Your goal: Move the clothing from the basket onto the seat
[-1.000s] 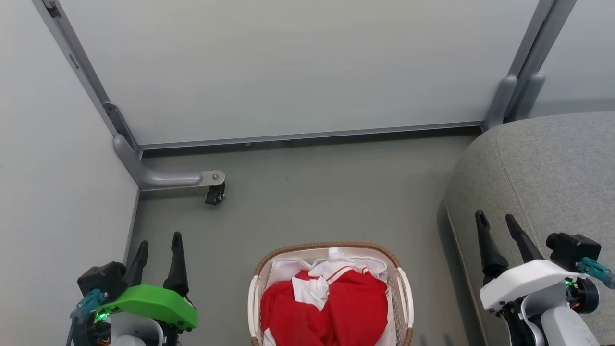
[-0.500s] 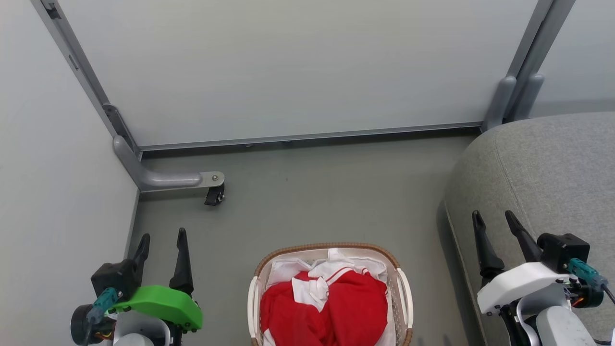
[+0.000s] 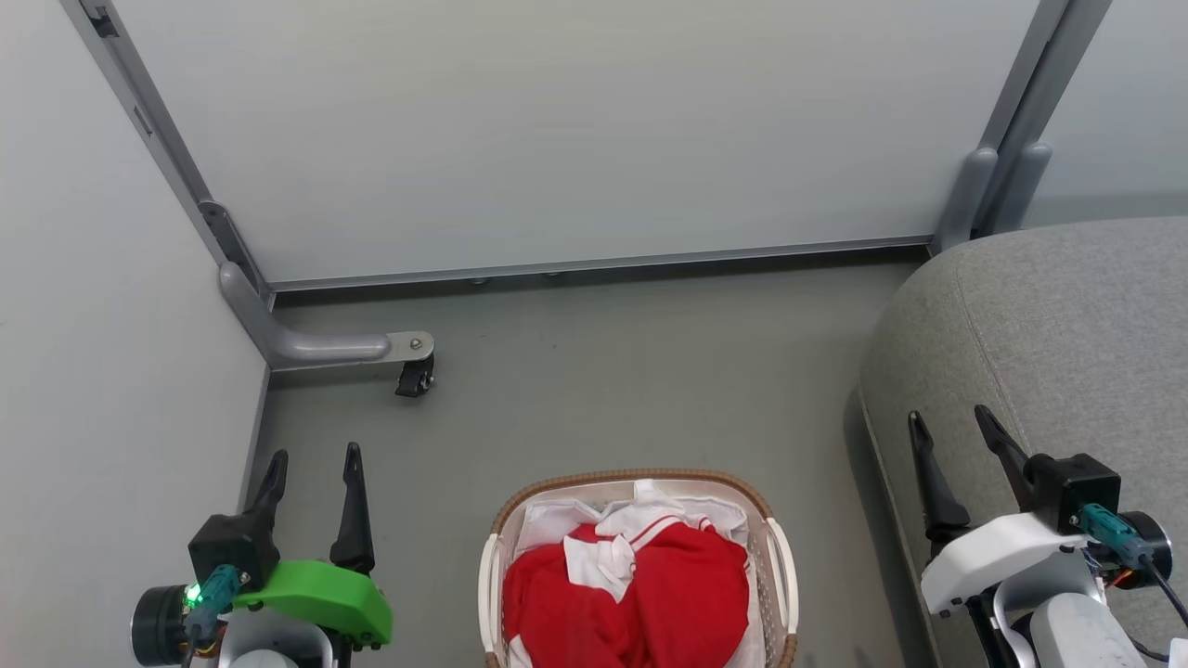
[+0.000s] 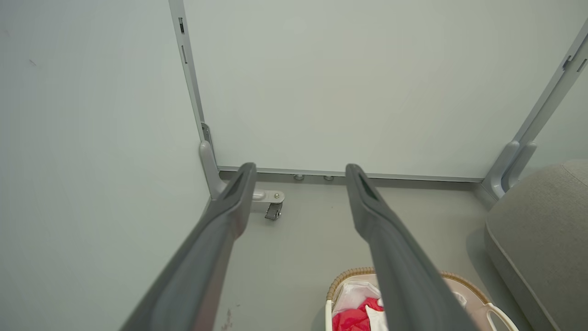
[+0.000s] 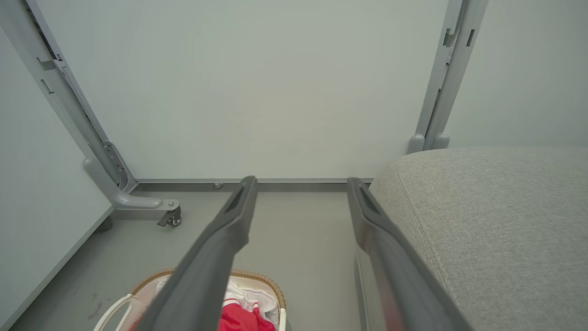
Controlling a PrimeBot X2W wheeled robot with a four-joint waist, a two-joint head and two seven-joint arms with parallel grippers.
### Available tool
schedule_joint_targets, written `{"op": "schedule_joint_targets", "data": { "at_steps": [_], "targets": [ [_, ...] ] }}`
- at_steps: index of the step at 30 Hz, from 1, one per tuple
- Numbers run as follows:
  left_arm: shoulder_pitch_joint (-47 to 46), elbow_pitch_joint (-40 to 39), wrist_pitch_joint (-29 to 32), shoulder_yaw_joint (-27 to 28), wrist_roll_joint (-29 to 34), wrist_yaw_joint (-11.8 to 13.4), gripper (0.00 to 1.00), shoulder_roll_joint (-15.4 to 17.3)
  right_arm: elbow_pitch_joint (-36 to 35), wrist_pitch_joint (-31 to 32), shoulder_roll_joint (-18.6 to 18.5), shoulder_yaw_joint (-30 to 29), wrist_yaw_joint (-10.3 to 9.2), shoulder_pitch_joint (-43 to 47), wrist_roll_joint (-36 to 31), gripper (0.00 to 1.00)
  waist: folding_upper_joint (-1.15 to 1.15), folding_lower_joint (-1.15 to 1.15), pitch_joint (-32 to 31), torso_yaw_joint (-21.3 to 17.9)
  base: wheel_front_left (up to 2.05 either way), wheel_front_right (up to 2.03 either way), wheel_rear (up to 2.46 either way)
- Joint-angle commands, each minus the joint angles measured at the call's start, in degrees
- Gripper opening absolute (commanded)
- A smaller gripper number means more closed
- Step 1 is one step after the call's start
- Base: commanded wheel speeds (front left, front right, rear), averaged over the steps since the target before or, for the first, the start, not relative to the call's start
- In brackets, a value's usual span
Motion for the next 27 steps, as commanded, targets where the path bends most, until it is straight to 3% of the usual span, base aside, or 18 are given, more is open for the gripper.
{"op": "schedule_joint_targets", "data": {
  "at_steps": [1,13,27],
  "targets": [
    [0.5,-0.4,-0.6,0.3,1.5,-0.3,1.00,0.0,0.0,-0.7,-0.2,-0.1,0.00,0.3,-1.4,1.00,0.00,0.00,0.0,0.0,0.00,0.00,0.00],
    [-0.4,0.5,-1.9,-0.6,6.1,-2.0,1.00,-1.3,-0.8,-2.0,0.3,0.8,-0.01,-0.9,-7.4,1.00,0.00,0.00,2.5,-0.4,0.00,0.00,0.00],
    [-10.3,2.4,-2.9,-3.4,10.3,-3.4,1.00,-1.8,-5.6,-3.0,1.2,2.0,-0.01,-9.0,-10.5,1.00,0.00,0.00,18.1,-4.2,0.00,0.00,0.00]
  ]
}}
